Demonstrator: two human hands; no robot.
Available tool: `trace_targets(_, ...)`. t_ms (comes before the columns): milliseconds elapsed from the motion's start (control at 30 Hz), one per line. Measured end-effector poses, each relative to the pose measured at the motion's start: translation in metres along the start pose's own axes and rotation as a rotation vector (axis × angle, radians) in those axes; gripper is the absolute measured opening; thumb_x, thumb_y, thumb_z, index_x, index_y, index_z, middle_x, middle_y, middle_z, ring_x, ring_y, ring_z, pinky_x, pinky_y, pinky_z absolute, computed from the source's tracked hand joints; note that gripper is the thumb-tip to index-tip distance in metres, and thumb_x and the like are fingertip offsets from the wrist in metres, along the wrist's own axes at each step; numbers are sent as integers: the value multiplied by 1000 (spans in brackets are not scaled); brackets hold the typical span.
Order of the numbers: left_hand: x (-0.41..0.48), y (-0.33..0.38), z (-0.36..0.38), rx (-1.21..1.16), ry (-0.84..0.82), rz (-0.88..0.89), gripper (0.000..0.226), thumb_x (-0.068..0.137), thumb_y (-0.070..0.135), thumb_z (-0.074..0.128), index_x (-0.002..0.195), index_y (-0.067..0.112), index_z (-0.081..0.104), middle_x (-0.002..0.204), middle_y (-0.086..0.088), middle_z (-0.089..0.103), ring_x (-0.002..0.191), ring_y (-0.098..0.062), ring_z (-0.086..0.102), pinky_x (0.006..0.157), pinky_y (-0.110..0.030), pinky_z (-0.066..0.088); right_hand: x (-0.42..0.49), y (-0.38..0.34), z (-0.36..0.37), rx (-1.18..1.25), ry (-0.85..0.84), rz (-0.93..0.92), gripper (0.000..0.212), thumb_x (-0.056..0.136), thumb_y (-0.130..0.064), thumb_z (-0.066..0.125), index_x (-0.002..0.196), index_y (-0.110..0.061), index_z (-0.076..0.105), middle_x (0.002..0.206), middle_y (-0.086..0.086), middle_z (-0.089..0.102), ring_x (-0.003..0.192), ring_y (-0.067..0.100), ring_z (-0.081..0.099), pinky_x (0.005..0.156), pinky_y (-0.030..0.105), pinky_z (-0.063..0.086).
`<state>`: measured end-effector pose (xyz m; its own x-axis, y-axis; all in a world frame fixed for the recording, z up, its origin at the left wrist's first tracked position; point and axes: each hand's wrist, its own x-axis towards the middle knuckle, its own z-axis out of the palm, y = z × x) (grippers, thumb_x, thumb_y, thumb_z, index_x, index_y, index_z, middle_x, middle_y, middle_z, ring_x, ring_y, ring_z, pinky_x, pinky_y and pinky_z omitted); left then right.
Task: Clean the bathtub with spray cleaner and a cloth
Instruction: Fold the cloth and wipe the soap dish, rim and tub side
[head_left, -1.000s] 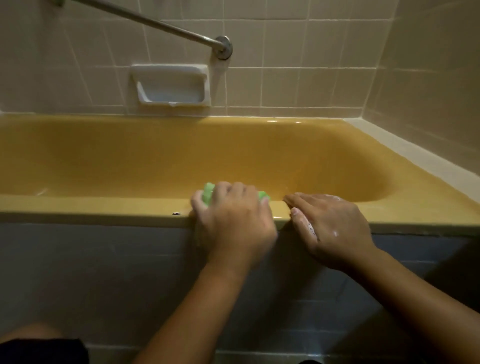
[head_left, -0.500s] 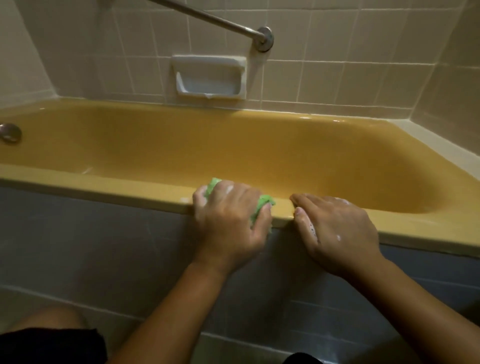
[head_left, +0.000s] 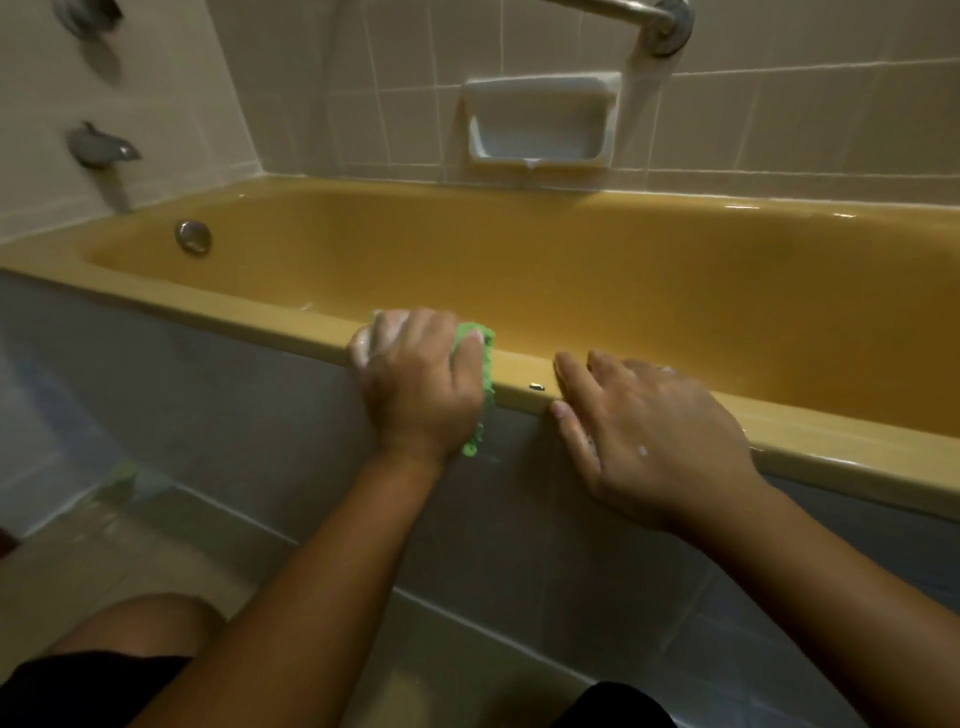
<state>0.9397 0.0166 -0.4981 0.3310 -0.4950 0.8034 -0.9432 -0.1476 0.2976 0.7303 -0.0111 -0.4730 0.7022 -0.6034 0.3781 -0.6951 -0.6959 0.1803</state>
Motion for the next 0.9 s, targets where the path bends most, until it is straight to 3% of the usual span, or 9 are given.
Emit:
trace_targets(133, -6, -15, 1, -3, -86, 286, 36, 102, 42, 40, 91, 20, 67, 91, 0, 64, 98, -29, 55, 90, -48, 40, 26, -14, 1, 34, -30, -98, 50, 102, -52, 19, 135, -23, 42, 110, 6, 60, 91, 31, 63, 71, 40, 49)
trace_targets(233, 23, -77, -5, 37, -24, 7, 39, 100, 44, 39, 80, 17, 60, 85, -5, 61, 95, -33, 55, 88, -48, 40, 36, -17, 3, 97, 1, -155, 43, 104, -52, 24, 130, -23, 41, 109, 6, 59, 92, 30, 60, 67, 39, 45)
trace_targets(300, 27, -80, -6, 45, -48, -132, 39, 99, 45, 38, 78, 18, 58, 87, -4, 61, 98, -33, 54, 93, -49, 39, 54, -29, 10, 122, 36, -187, 39, 103, -52, 25, 121, -22, 43, 106, 8, 60, 92, 32, 60, 64, 39, 39)
trace_targets(400, 6, -55, -1, 7, -113, 59, 38, 100, 44, 40, 87, 18, 64, 91, -2, 62, 101, -29, 51, 96, -47, 36, 82, -51, 18, 150, 36, -220, 41, 102, -50, 29, 123, -19, 46, 108, 13, 63, 95, 36, 62, 68, 41, 43)
trace_targets(467, 13, -77, -4, -31, -123, 125, 41, 100, 45, 40, 91, 17, 68, 93, -2, 65, 102, -28, 52, 94, -45, 37, 91, -60, 20, 171, 24, -227, 41, 102, -49, 32, 124, -18, 46, 108, 14, 63, 94, 36, 61, 71, 42, 46)
trace_targets(600, 53, -142, -13, 35, -61, -274, 48, 92, 52, 35, 79, 14, 62, 89, -5, 65, 102, -32, 51, 89, -44, 36, 108, -71, 22, 221, 7, -249, 38, 103, -48, 32, 122, -17, 45, 112, 15, 62, 96, 34, 58, 71, 41, 44)
trace_targets(667, 47, -129, -10, 50, -101, -262, 44, 93, 50, 36, 81, 16, 62, 92, -2, 64, 103, -28, 49, 92, -42, 33, 123, -85, 25, 215, -13, -247, 40, 103, -48, 31, 124, -17, 46, 117, 17, 62, 101, 35, 59, 71, 39, 39)
trace_targets(800, 30, -131, -10, -40, -178, 28, 40, 98, 47, 40, 89, 17, 65, 91, -1, 62, 102, -26, 49, 92, -42, 36, 142, -100, 32, 189, -25, -260, 43, 103, -48, 30, 127, -15, 46, 123, 19, 62, 106, 38, 60, 72, 39, 37)
trace_targets(900, 66, -180, -17, 38, -102, -255, 51, 90, 54, 35, 84, 13, 64, 94, -7, 65, 104, -33, 50, 93, -46, 39, 142, -100, 29, 183, -29, -259, 41, 103, -48, 31, 124, -15, 45, 119, 18, 61, 100, 35, 57, 72, 39, 38)
